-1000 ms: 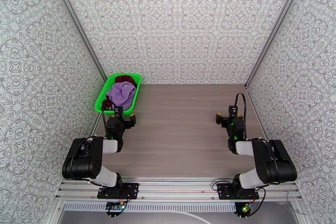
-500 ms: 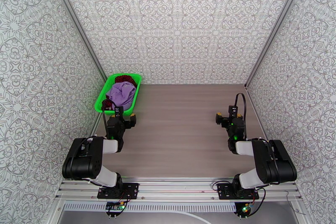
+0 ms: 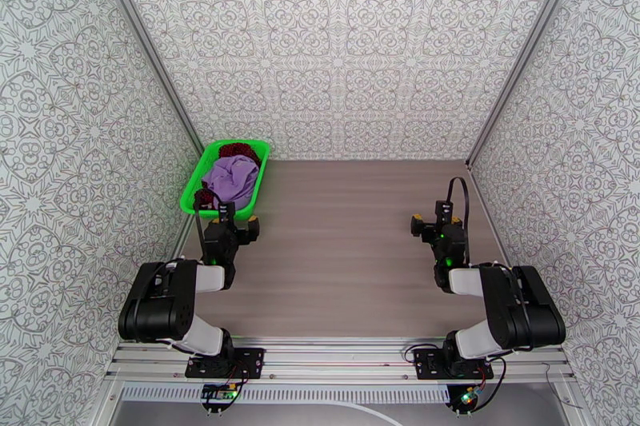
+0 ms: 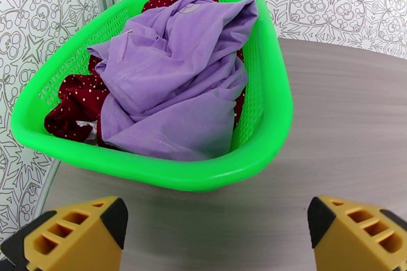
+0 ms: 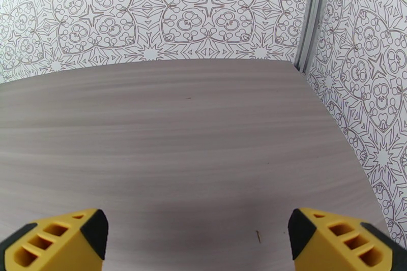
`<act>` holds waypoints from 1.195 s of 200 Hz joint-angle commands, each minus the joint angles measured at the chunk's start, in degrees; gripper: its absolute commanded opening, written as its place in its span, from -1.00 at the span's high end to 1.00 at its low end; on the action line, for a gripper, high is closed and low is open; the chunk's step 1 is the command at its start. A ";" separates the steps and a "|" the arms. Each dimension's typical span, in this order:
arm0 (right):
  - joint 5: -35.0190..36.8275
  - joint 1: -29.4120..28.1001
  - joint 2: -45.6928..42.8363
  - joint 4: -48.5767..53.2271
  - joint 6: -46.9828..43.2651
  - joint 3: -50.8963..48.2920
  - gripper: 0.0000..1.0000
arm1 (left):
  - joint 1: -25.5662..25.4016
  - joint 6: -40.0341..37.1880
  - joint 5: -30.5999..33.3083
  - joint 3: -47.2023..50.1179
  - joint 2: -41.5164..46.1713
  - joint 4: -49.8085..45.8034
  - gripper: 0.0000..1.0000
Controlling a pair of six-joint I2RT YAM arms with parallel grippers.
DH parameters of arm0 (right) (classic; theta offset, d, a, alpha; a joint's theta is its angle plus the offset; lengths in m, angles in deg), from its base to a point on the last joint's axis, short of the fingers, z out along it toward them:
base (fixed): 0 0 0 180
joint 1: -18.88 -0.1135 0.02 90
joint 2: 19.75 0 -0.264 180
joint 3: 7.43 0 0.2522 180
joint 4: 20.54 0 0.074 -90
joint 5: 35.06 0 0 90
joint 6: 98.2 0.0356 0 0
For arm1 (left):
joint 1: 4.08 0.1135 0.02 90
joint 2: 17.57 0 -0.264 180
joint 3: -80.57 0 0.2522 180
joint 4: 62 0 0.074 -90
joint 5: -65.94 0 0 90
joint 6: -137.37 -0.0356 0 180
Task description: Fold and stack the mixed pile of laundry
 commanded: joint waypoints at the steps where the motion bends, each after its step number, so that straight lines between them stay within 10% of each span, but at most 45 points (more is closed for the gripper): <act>1: -0.52 -0.27 -2.49 3.33 -0.89 1.50 -0.98 | -0.34 1.21 5.04 -0.40 2.55 -0.74 -0.99; 37: 2.97 -0.36 -19.93 32.01 2.27 12.26 -0.98 | -5.83 8.24 25.41 -11.42 22.93 -35.36 -0.98; 93: 0.66 -0.95 -16.02 79.64 11.94 41.91 -0.98 | 6.45 29.02 7.63 -46.88 18.56 -80.47 -0.99; 148: -6.26 -2.10 -8.84 90.93 15.62 50.97 -0.80 | 16.03 30.20 -21.73 -69.57 -9.23 -90.38 -0.37; 239: -10.83 -3.78 -2.14 90.84 14.58 51.58 -0.55 | 14.08 26.94 -18.56 -86.44 -31.72 -92.20 -0.35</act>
